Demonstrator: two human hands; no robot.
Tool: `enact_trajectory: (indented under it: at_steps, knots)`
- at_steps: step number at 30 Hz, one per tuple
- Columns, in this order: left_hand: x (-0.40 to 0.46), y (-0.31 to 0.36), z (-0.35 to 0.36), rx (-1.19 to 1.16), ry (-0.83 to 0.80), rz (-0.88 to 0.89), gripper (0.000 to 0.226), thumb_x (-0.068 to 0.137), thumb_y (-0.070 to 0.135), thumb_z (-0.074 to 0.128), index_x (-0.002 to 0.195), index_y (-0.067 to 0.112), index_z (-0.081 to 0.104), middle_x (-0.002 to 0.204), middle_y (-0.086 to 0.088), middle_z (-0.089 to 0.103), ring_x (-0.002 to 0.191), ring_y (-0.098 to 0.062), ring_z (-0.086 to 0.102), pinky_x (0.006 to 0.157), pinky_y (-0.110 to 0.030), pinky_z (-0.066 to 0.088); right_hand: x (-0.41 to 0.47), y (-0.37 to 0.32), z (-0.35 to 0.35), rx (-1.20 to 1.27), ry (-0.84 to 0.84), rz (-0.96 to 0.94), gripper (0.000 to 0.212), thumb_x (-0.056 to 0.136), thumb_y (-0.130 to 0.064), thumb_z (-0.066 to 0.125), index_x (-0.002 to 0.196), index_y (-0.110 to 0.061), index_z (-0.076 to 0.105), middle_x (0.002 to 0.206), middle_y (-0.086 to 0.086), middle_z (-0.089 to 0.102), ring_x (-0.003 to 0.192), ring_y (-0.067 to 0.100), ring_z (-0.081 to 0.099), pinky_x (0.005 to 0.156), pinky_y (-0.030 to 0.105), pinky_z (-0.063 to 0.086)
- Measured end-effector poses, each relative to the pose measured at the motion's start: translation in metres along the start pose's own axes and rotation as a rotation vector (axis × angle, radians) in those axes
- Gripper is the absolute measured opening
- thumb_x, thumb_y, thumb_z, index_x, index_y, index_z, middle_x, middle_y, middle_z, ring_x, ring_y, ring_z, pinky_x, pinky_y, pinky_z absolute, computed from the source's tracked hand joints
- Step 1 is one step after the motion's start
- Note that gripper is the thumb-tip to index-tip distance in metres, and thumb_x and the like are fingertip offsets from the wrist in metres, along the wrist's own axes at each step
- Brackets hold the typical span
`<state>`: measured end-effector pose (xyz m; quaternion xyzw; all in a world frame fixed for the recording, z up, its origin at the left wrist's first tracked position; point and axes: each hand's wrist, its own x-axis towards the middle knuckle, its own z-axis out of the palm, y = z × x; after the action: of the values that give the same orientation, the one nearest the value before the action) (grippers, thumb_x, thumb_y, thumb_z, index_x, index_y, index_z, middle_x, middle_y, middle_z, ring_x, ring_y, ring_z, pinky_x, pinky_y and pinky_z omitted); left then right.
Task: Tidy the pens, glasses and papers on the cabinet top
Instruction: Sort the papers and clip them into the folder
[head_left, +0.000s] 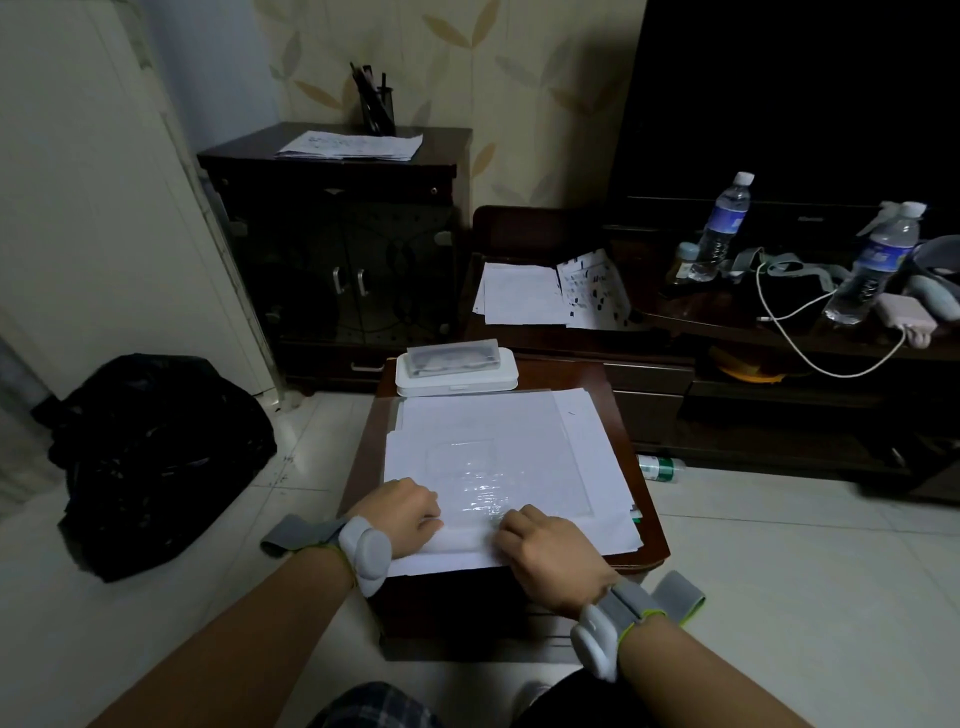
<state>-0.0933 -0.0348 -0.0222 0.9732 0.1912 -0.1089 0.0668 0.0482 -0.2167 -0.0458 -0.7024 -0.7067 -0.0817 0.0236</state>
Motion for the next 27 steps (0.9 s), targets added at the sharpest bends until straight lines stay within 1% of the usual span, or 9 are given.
enact_trajectory:
  at_steps: [3, 5, 7, 10, 13, 15, 17, 21, 27]
  knots:
    - [-0.001, -0.001, 0.001, 0.034, 0.012, 0.017, 0.032, 0.096, 0.024, 0.039, 0.086, 0.003, 0.061, 0.105, -0.01, 0.063, 0.096, -0.029, 0.057, 0.076, -0.032, 0.039, 0.001, -0.001, 0.004, -0.041, 0.101, -0.036, 0.024, 0.065, -0.023, 0.042, 0.074, -0.022, 0.064, 0.076, -0.004, 0.06, 0.064, 0.015, 0.057, 0.047, 0.024, 0.041]
    - [-0.001, -0.004, 0.003, 0.032, 0.009, 0.025, 0.033, 0.095, 0.028, 0.042, 0.089, 0.003, 0.062, 0.109, -0.009, 0.063, 0.1, -0.029, 0.057, 0.081, -0.032, 0.041, 0.003, -0.003, 0.006, -0.053, 0.195, -0.038, 0.018, 0.065, -0.018, 0.047, 0.073, -0.019, 0.063, 0.075, -0.001, 0.058, 0.065, 0.019, 0.053, 0.057, 0.027, 0.035]
    - [-0.001, -0.006, 0.004, 0.008, 0.001, 0.031, 0.034, 0.092, 0.031, 0.044, 0.086, 0.003, 0.062, 0.106, -0.009, 0.064, 0.1, -0.029, 0.057, 0.081, -0.031, 0.043, 0.003, -0.005, 0.002, -0.04, 0.279, 0.033, 0.008, 0.064, -0.012, 0.056, 0.071, -0.015, 0.059, 0.075, 0.003, 0.054, 0.066, 0.023, 0.048, 0.061, 0.031, 0.028]
    - [-0.001, -0.007, 0.002, -0.014, -0.011, 0.043, 0.039, 0.085, 0.035, 0.037, 0.075, 0.003, 0.058, 0.096, -0.013, 0.064, 0.092, -0.031, 0.057, 0.075, -0.032, 0.043, 0.0, -0.004, -0.007, -0.004, 0.375, 0.33, 0.023, 0.059, -0.009, 0.067, 0.072, -0.014, 0.05, 0.074, 0.005, 0.048, 0.065, 0.026, 0.047, 0.062, 0.033, 0.024]
    - [-0.001, -0.009, 0.003, -0.034, -0.003, 0.051, 0.036, 0.078, 0.031, 0.035, 0.068, 0.004, 0.057, 0.085, -0.014, 0.064, 0.083, -0.03, 0.057, 0.075, -0.035, 0.047, -0.007, 0.0, -0.013, 0.111, 0.369, 0.675, 0.041, 0.06, -0.017, 0.082, 0.071, -0.015, 0.042, 0.068, 0.003, 0.046, 0.061, 0.025, 0.048, 0.061, 0.032, 0.029]
    - [0.001, -0.009, 0.004, -0.041, 0.01, 0.059, 0.028, 0.077, 0.024, 0.039, 0.058, 0.01, 0.054, 0.069, -0.014, 0.055, 0.068, -0.027, 0.05, 0.071, -0.033, 0.048, -0.011, 0.002, -0.017, 0.233, 0.324, 0.869, 0.04, 0.07, -0.03, 0.078, 0.075, -0.014, 0.041, 0.07, 0.002, 0.051, 0.066, 0.027, 0.055, 0.059, 0.029, 0.033]
    - [0.002, -0.007, 0.002, -0.033, 0.003, 0.047, 0.023, 0.075, 0.019, 0.041, 0.054, 0.012, 0.047, 0.062, -0.011, 0.045, 0.062, -0.023, 0.041, 0.068, -0.036, 0.049, -0.012, -0.001, -0.019, 0.36, 0.194, 1.011, 0.035, 0.084, -0.043, 0.062, 0.082, -0.017, 0.038, 0.08, 0.0, 0.06, 0.081, 0.026, 0.061, 0.06, 0.028, 0.034]
    - [0.002, 0.0, -0.003, -0.072, -0.025, -0.03, 0.025, 0.078, 0.017, 0.045, 0.072, 0.003, 0.064, 0.073, -0.011, 0.059, 0.078, -0.03, 0.059, 0.072, -0.037, 0.053, -0.01, -0.011, -0.02, 0.402, 0.196, 1.022, 0.029, 0.09, -0.044, 0.051, 0.079, -0.021, 0.038, 0.081, -0.001, 0.065, 0.083, 0.024, 0.063, 0.06, 0.028, 0.034]
    - [0.005, 0.006, -0.006, -0.084, 0.011, -0.068, 0.023, 0.08, 0.013, 0.046, 0.082, 0.003, 0.067, 0.086, -0.011, 0.066, 0.092, -0.03, 0.059, 0.08, -0.035, 0.05, -0.002, -0.018, -0.021, 0.461, 0.184, 1.046, 0.018, 0.089, -0.035, 0.048, 0.082, -0.018, 0.047, 0.08, 0.002, 0.066, 0.079, 0.029, 0.063, 0.063, 0.031, 0.044]
